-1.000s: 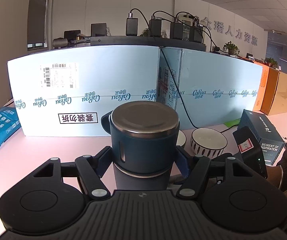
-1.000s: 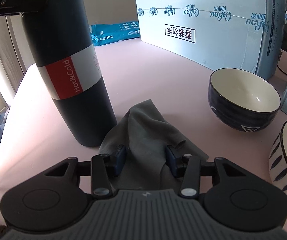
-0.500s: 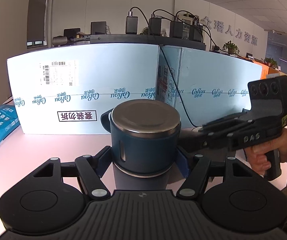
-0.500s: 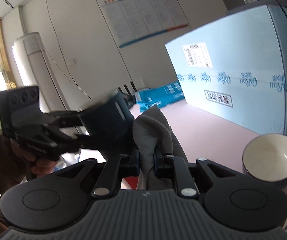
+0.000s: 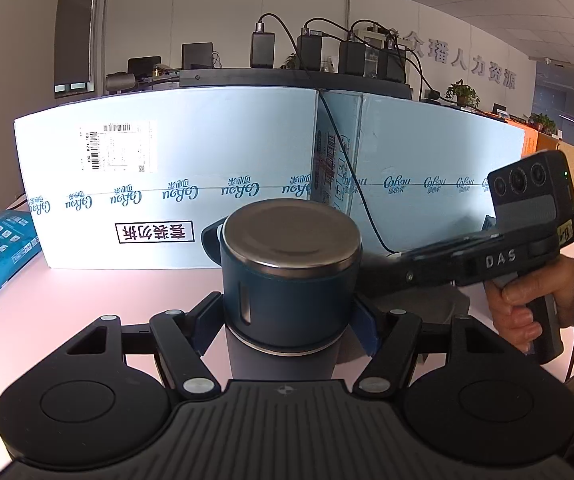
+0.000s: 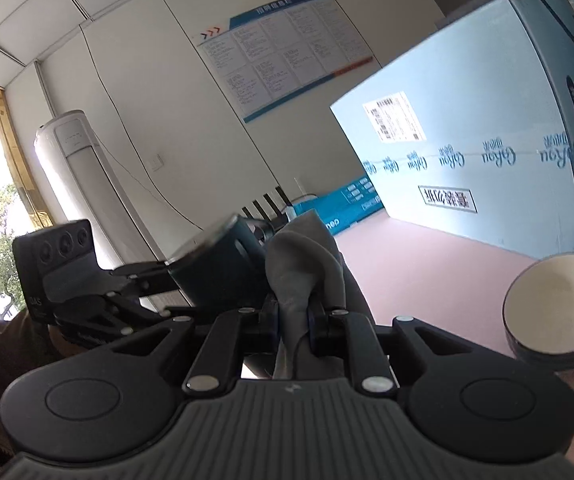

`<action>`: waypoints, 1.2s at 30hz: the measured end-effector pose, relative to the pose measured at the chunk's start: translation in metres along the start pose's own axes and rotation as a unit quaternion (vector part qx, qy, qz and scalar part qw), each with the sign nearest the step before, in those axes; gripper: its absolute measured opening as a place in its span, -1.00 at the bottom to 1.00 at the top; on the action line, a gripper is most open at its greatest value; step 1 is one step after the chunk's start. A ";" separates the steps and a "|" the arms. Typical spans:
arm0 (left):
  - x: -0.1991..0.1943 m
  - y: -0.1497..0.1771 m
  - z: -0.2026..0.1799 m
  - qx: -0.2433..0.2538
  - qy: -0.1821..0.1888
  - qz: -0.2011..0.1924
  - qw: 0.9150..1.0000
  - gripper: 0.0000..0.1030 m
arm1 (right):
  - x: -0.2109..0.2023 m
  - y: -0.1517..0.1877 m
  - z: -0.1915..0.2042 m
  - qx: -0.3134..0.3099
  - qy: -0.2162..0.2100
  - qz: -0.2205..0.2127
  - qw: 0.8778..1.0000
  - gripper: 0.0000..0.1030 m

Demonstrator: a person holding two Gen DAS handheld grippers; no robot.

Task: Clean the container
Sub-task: 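Tilt the bottle toward the right gripper with the left gripper while the right gripper wipes its base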

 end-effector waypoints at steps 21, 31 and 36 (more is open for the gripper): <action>0.001 -0.001 0.001 -0.002 0.001 0.003 1.000 0.23 | -0.004 -0.005 0.011 -0.020 -0.017 -0.004 1.000 -0.68; 0.001 0.000 -0.003 0.001 0.000 0.003 1.000 0.37 | -0.004 -0.030 0.017 0.002 -0.055 -0.056 0.997 -0.68; 0.000 0.000 -0.004 -0.010 0.000 0.000 1.000 0.38 | 0.006 -0.026 -0.002 0.031 -0.049 -0.040 0.998 -0.68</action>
Point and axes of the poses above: each gripper's, at about its wrist camera, not at the fingertips, and x roughly the way its jaws point, z to its left, y to its underside, the point moved 4 cm from there along x, roughly the way its jaws point, and after that the axes turned 1 degree about z, right-handed, at the moved point
